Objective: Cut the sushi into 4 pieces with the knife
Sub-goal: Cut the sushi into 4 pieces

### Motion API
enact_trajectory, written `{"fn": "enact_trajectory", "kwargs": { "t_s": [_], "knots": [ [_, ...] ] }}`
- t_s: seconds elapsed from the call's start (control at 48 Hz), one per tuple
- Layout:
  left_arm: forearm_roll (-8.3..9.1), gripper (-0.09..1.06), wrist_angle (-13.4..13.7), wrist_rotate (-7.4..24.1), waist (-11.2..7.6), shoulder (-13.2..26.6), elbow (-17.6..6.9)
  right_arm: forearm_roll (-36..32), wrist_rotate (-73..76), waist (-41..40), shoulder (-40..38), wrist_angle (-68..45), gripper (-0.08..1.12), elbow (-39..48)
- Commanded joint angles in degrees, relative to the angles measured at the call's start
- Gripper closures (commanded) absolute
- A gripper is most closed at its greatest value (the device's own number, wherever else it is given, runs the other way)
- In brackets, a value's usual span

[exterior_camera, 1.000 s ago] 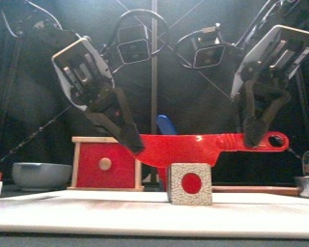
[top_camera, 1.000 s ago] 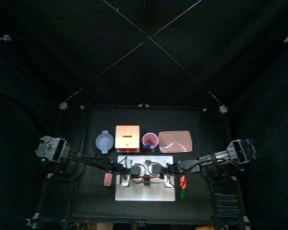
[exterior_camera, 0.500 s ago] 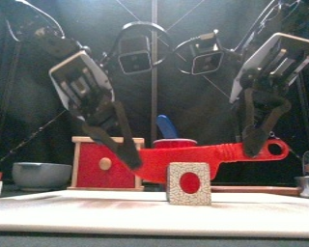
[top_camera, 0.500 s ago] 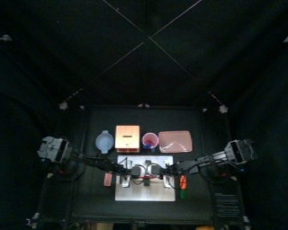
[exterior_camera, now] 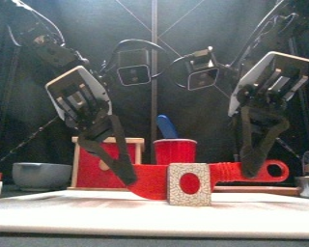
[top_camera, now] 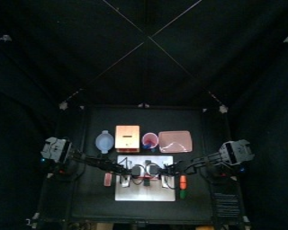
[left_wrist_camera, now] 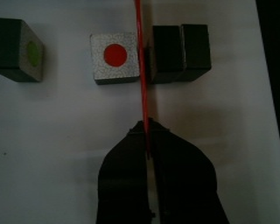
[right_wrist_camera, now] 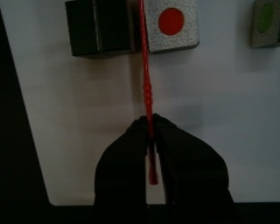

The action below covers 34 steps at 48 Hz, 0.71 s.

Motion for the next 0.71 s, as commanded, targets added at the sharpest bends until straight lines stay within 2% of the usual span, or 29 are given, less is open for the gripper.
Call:
{"fn": "enact_trajectory", "kwargs": {
  "t_s": [0.021,0.375,0.708],
  "knots": [
    [-0.18,0.71,0.5,0.1,-0.35,1.1,1.0,0.8,0.0,1.0,0.9,0.1,0.85,0.4],
    [-0.18,0.71,0.7,0.1,-0.35,1.5,1.0,0.6,0.1,0.9,1.5,0.1,0.85,0.7],
    [0.09,0.71,0.8,0.3,0.79,1.3,1.0,-0.4,0.1,0.2,1.3,0.3,0.85,1.1]
  ]
}}
